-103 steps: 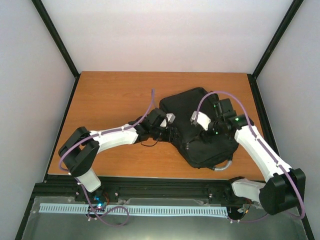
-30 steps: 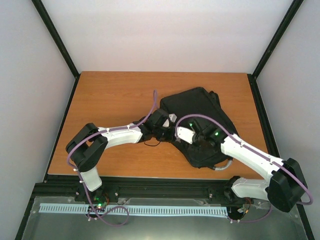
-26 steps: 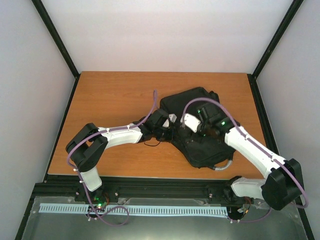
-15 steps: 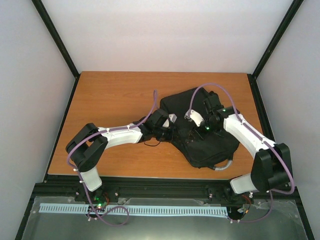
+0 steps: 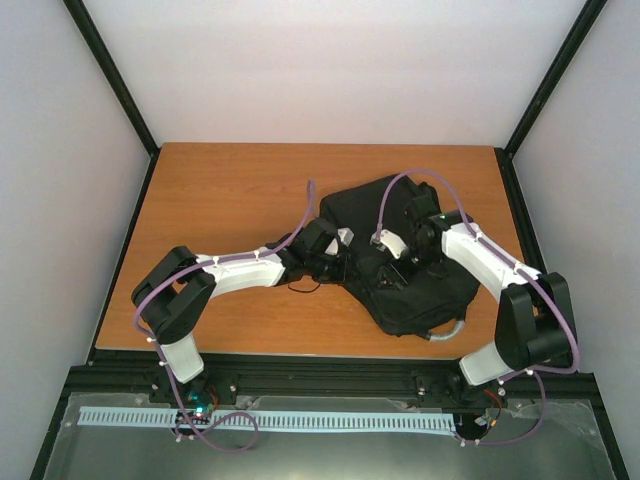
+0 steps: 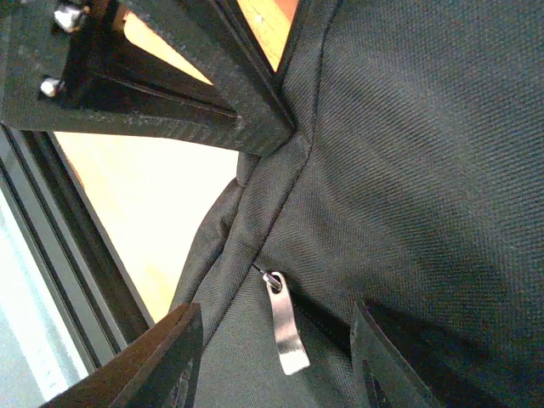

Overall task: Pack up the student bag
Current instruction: Zip the student bag at the center of the board.

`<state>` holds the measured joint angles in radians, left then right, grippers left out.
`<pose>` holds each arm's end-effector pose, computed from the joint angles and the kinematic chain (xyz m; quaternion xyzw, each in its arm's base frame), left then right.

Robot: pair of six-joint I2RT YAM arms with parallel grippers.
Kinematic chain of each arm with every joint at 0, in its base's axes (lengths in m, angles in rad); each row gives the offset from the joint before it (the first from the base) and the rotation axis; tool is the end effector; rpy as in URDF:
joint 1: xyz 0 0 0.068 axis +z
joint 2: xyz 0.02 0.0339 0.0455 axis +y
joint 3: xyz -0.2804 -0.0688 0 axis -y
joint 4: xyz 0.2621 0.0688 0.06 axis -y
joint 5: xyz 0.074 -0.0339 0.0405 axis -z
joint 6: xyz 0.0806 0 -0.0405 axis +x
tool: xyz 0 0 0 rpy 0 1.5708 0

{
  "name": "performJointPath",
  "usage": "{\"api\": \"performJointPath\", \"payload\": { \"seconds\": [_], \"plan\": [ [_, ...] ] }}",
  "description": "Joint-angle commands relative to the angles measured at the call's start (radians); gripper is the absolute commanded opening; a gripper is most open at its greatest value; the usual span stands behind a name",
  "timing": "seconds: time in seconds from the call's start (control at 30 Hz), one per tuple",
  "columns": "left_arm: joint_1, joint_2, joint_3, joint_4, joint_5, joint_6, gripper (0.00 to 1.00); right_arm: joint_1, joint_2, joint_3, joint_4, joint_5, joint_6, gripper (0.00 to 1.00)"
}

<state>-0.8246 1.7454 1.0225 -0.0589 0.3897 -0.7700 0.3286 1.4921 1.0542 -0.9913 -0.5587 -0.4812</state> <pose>0.2561 -0.3221 0.1566 0.0991 0.9034 -0.3947 0.1355 0.2520 0.1311 0.1953 -0.3956 0.8736 0.2691 0.0888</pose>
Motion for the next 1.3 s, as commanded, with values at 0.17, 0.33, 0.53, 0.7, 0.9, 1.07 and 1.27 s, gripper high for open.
{"api": "performJointPath", "payload": {
  "seconds": [0.17,0.33,0.53,0.7,0.9,1.07,1.27],
  "plan": [
    [0.006,-0.039,0.015,0.031,-0.003,0.030,0.01,-0.008,0.059,0.017,-0.013,-0.032,0.015,0.38],
    [0.005,-0.039,0.010,0.031,-0.005,0.029,0.01,-0.008,0.071,0.022,-0.013,-0.035,0.022,0.24],
    [0.006,-0.036,0.008,0.035,-0.006,0.029,0.01,-0.008,0.068,0.022,-0.014,-0.027,0.026,0.08],
    [0.006,-0.032,0.009,0.033,-0.008,0.033,0.01,-0.014,0.057,0.028,-0.024,-0.023,0.027,0.03],
    [0.006,-0.036,-0.003,0.033,-0.010,0.035,0.01,-0.064,0.056,0.059,-0.071,-0.015,0.002,0.03],
    [0.006,-0.043,-0.016,0.031,-0.013,0.040,0.01,-0.131,0.061,0.091,-0.107,0.008,-0.042,0.03],
    [0.006,-0.050,-0.030,0.032,-0.018,0.043,0.01,-0.210,0.066,0.116,-0.144,0.016,-0.087,0.03]
  ]
}}
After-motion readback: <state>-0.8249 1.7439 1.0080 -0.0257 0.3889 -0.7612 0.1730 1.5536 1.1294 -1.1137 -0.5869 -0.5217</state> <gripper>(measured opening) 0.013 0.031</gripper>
